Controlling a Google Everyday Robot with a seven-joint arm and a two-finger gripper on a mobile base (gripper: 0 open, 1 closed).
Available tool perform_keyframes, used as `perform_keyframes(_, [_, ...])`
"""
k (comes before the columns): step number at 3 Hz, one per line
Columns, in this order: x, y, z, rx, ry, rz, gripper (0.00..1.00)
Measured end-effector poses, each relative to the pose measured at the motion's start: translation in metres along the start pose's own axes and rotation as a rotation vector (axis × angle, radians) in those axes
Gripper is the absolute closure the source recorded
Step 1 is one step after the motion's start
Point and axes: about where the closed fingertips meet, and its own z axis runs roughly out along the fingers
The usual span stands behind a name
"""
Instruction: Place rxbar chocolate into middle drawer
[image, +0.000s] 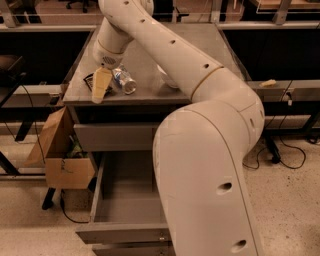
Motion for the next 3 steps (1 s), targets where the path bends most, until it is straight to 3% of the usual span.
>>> perform_keyframes(3, [-0.0029, 0.0118, 0.0071, -0.067, 0.013, -0.084, 0.0])
